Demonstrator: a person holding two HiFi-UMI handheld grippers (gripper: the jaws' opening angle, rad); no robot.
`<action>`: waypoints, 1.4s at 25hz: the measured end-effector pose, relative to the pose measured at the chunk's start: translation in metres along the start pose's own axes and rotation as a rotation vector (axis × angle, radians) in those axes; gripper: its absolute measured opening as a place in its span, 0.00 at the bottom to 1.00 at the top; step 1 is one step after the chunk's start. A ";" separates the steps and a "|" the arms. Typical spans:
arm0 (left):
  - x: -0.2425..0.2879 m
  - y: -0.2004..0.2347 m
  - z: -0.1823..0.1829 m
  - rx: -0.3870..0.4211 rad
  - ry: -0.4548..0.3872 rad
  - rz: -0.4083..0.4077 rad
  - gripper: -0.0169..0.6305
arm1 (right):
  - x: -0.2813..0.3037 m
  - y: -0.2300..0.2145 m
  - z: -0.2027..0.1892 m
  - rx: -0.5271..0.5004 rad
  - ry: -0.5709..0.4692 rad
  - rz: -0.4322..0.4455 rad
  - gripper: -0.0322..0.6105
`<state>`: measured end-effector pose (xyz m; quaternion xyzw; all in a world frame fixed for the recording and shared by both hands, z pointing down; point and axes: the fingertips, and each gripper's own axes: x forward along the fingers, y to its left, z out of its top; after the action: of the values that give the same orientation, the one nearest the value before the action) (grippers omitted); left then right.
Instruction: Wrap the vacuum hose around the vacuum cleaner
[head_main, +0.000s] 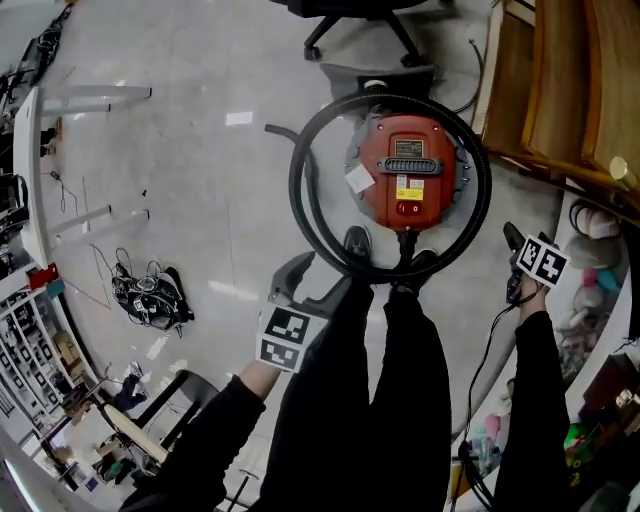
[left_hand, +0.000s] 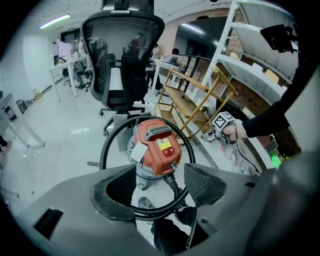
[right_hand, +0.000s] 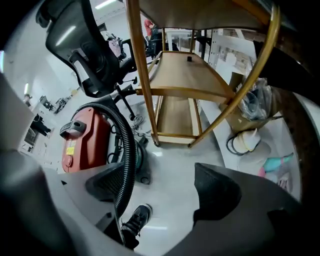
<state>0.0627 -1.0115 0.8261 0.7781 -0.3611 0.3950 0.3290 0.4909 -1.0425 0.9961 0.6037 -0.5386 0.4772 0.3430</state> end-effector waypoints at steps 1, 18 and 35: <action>-0.004 -0.004 -0.001 -0.007 0.001 -0.001 0.51 | -0.006 0.001 -0.003 -0.001 0.000 0.010 0.74; -0.170 -0.082 0.048 0.056 -0.073 0.067 0.51 | -0.204 0.159 -0.036 0.045 -0.046 0.434 0.74; -0.248 -0.135 0.109 0.107 -0.226 0.046 0.51 | -0.371 0.203 0.035 0.047 -0.280 0.615 0.73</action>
<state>0.1091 -0.9534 0.5329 0.8256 -0.3922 0.3308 0.2349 0.3130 -0.9925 0.6146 0.4805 -0.7263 0.4831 0.0913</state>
